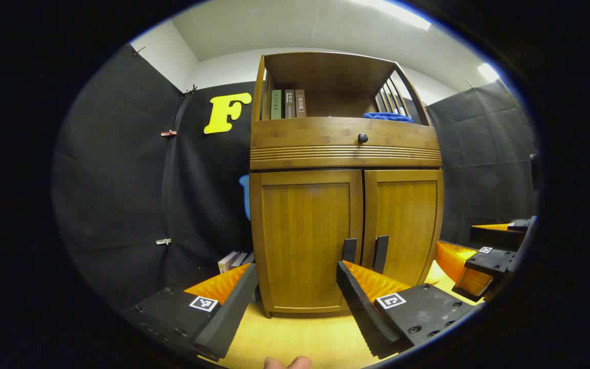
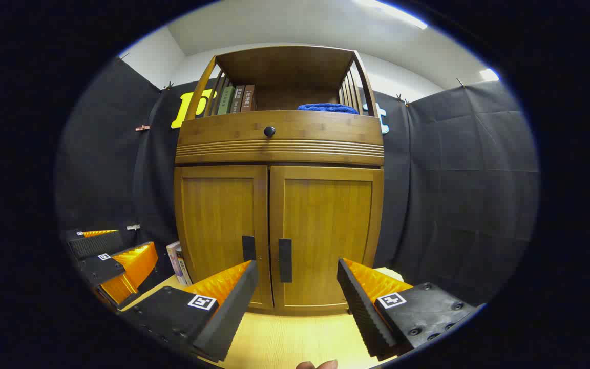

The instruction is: Open the right door of the double-door shoe cabinet with the right hand, and open the left door with the left hand.

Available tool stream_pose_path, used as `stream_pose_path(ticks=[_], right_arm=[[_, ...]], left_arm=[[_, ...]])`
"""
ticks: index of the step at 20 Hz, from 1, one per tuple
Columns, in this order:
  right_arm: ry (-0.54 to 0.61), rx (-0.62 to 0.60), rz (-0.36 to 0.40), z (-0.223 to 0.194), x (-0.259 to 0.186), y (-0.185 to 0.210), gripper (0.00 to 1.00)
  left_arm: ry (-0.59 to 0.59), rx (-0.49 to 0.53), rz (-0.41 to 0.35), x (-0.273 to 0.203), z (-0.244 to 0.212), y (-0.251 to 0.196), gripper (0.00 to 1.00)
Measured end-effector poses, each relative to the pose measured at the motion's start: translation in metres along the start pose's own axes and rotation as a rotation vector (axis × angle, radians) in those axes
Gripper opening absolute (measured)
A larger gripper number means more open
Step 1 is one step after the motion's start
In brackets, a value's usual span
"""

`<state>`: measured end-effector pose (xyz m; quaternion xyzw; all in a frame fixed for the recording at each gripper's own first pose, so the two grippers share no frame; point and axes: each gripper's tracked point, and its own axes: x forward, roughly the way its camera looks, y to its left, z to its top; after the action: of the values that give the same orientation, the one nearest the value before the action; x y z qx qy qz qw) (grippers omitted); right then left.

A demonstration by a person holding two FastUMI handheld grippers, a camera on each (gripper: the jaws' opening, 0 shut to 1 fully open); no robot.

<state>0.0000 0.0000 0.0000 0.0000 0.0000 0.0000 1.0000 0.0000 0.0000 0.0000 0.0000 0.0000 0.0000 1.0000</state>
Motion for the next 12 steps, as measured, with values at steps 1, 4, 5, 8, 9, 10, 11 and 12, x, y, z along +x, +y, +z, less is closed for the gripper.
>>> stream_pose_path(ticks=[1, 4, 5, 8, 9, 10, 11, 12], right_arm=[[0.001, 0.0, 0.001, 0.0, 0.0002, 0.0002, 0.96], [0.001, 0.0, 0.008, 0.0006, 0.0017, 0.0028, 0.96], [0.001, -0.003, 0.01, 0.0009, 0.0019, 0.0031, 0.96], [0.0, -0.004, 0.014, 0.0002, 0.0028, 0.004, 0.96], [0.001, -0.003, 0.014, -0.0002, 0.0027, 0.004, 0.96], [0.001, -0.003, 0.013, -0.0007, 0.0023, 0.0034, 0.96], [0.001, -0.002, 0.012, -0.0008, 0.0028, 0.0028, 0.96], [0.001, -0.004, 0.011, -0.0011, 0.003, 0.0026, 0.96]], left_arm=[[0.0, 0.003, 0.001, -0.0005, -0.001, 0.0005, 0.96], [0.002, 0.006, 0.001, -0.0007, -0.0011, 0.0017, 0.99], [0.002, 0.007, 0.003, -0.001, -0.002, 0.0021, 0.99], [0.0, 0.005, 0.007, -0.0004, -0.0012, 0.003, 0.99], [0.0, 0.006, 0.007, 0.0001, -0.0011, 0.0032, 0.99], [-0.001, 0.007, 0.007, 0.0007, -0.0003, 0.0035, 0.99], [-0.001, 0.007, 0.007, 0.0011, -0.0006, 0.0044, 0.99], [-0.002, 0.008, 0.007, 0.0017, -0.0002, 0.0045, 0.99]])
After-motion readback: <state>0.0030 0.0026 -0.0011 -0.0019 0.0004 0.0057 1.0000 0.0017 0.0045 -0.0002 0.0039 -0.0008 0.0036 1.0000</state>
